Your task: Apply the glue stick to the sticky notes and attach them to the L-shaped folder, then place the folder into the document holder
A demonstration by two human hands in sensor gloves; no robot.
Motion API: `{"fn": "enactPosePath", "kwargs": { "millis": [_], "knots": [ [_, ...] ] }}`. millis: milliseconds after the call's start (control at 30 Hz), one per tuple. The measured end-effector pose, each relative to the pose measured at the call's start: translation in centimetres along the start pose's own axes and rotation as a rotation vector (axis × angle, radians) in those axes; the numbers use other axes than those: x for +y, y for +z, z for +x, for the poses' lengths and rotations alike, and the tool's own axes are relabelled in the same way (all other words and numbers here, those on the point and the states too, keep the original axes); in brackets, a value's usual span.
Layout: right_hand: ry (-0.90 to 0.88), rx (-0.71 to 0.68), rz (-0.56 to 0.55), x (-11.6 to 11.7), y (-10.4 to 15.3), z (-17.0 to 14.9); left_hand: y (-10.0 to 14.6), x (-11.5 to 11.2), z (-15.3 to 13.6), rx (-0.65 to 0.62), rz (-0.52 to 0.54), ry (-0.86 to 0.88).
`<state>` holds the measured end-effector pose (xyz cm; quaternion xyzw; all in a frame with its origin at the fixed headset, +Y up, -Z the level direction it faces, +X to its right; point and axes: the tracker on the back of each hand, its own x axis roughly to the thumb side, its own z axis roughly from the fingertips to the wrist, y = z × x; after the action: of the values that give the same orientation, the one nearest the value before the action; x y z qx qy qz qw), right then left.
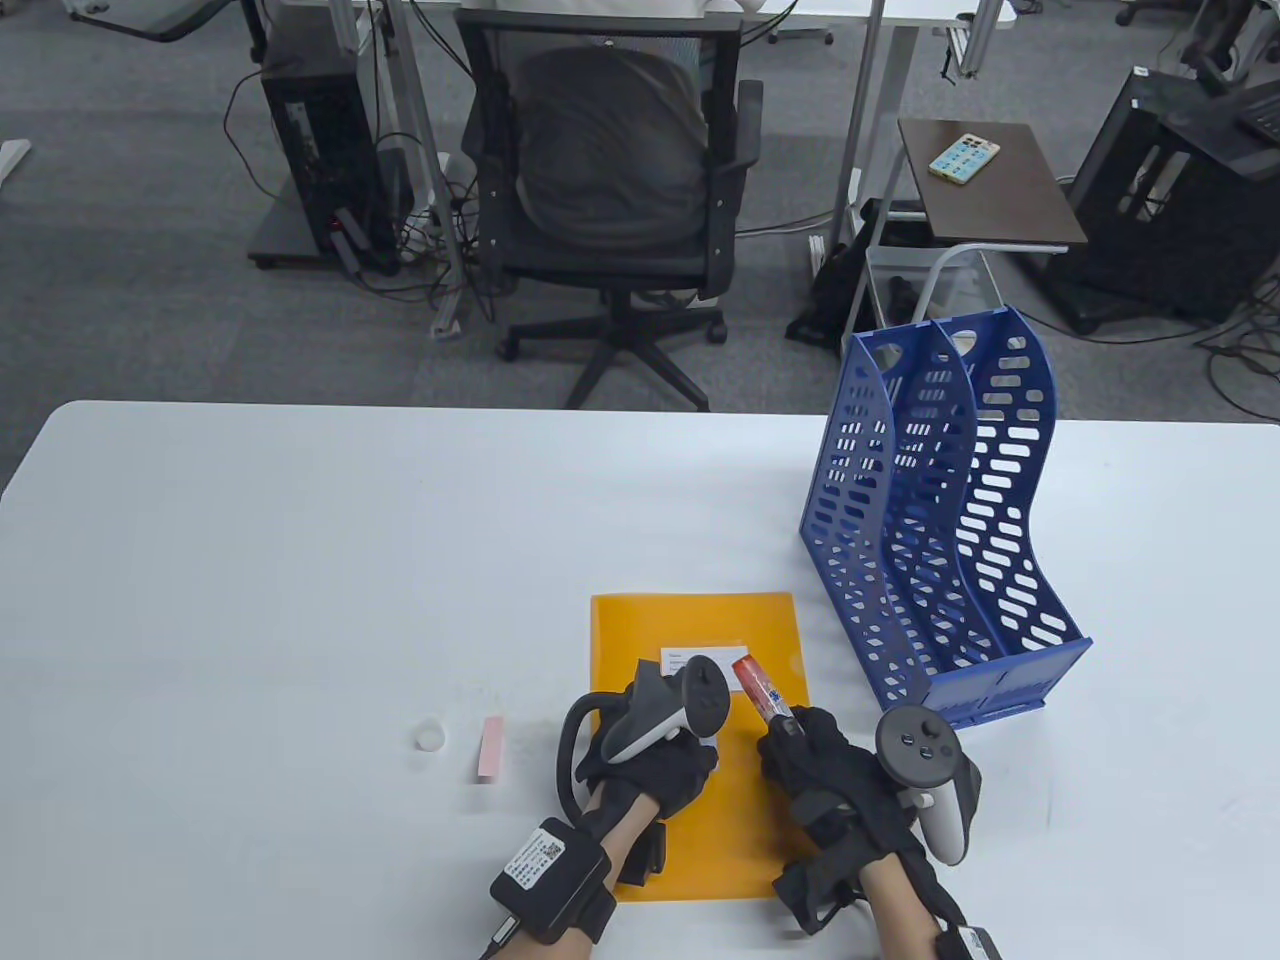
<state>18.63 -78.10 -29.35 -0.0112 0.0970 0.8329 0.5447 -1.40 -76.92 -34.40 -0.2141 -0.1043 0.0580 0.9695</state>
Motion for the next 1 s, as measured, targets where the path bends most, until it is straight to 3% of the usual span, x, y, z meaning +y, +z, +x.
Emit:
{"fn": "enactPosePath", "kwargs": {
  "millis": [467,1000],
  "knots": [
    [-0.004,0.0,-0.004,0.0,0.0,0.0,-1.1,-0.1,0.0,-0.023,-0.206,-0.023],
    [-0.011,0.005,-0.007,-0.1,0.0,0.0,-1.2,-0.1,-1.3,-0.012,-0.183,0.049]
  ]
}}
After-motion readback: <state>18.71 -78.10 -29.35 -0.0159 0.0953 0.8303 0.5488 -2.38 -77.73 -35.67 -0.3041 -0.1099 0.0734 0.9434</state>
